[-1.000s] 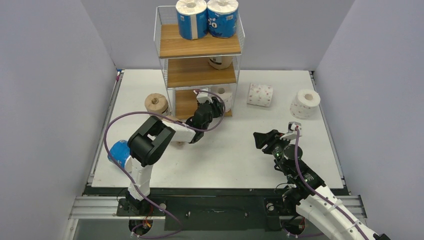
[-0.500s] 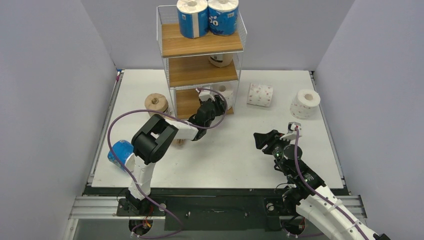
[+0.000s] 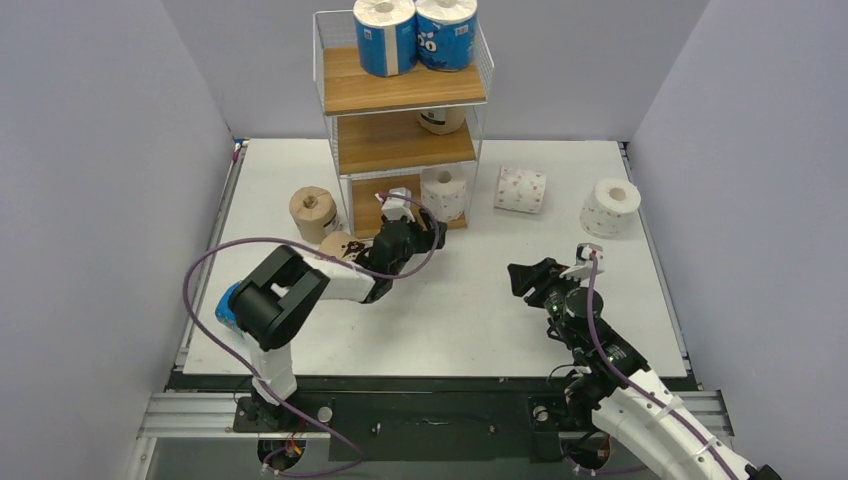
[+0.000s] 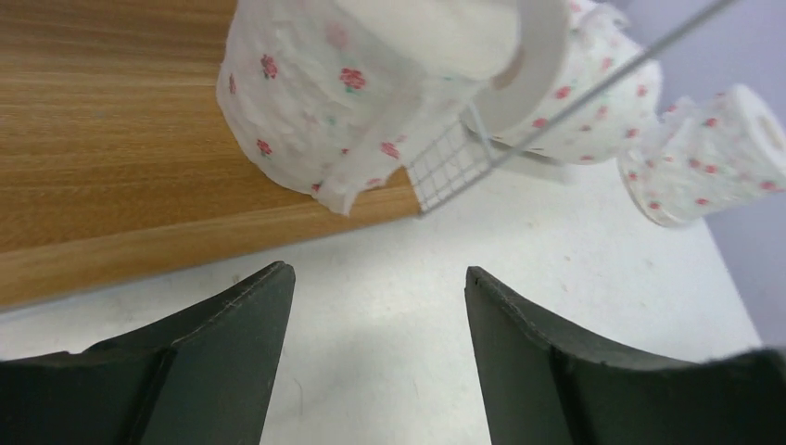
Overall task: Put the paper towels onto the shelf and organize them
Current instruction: Place the paper towel on the shelf, then move the paper towel to the center of the board.
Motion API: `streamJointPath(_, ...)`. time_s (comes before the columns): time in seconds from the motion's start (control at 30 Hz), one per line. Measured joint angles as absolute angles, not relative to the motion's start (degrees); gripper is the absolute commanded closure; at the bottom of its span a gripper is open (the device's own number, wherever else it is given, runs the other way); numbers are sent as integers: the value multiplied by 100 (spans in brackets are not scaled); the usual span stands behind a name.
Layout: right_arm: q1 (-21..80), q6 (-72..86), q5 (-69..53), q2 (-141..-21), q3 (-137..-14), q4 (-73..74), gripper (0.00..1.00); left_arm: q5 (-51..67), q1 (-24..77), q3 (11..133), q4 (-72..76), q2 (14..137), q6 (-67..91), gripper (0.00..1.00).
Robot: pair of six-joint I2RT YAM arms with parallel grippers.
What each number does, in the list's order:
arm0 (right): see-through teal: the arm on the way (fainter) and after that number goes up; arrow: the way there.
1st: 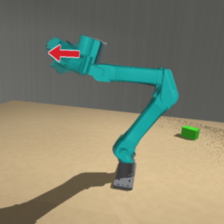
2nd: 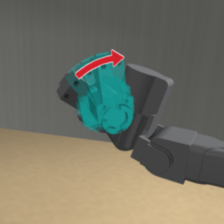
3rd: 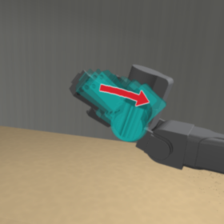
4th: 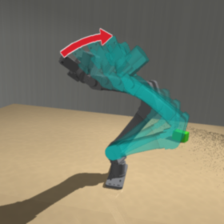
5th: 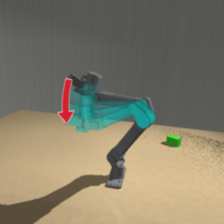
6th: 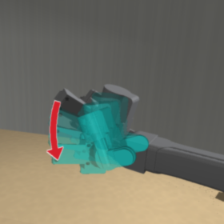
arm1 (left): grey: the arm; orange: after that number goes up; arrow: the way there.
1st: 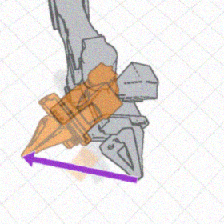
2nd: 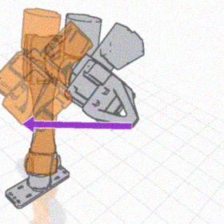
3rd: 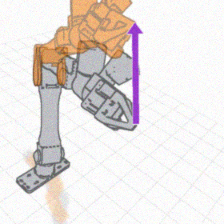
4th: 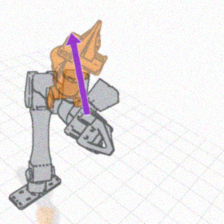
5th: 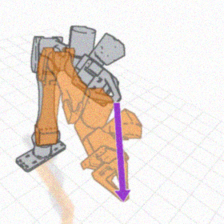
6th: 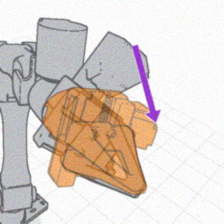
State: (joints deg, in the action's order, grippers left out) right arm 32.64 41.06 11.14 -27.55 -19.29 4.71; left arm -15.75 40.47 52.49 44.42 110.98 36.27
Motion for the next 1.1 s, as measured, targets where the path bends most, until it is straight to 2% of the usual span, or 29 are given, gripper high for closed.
streamJointPath(0.17, 3267, 4213, 1133, -3068, -1918, -14, 50, -1632, 4322, 4283, 4480, 9550, 3684, 33)
streamJointPath(0.27, 3295, 4351, 1168, -3518, -1872, -561, 57, -1863, 4595, 3736, 4311, 8490, 3710, 32)
streamJointPath(0.43, 3612, 4480, 1426, -4783, -1925, -1361, 62, -2469, 4974, 2766, 3601, 6761, 3750, 32)
streamJointPath(0.57, 4023, 4383, 1673, -6145, -2585, -1352, 67, -2993, 5205, 1885, 2829, 5304, 3900, 32)
streamJointPath(0.7, 4449, 4233, 1999, -7166, -3282, -1671, 68, -3389, 5400, 1402, 1984, 3966, 4025, 32)
streamJointPath(0.9, 4580, 4305, 2165, -8392, -3760, -2338, 69, -3723, 5505, 1210, 1168, 2808, 4130, 32)
streamJointPath(1.1, 4235, 4707, 2115, -9498, -4276, -2871, 85, -3903, 5505, 930, 626, 2248, 4298, 31)
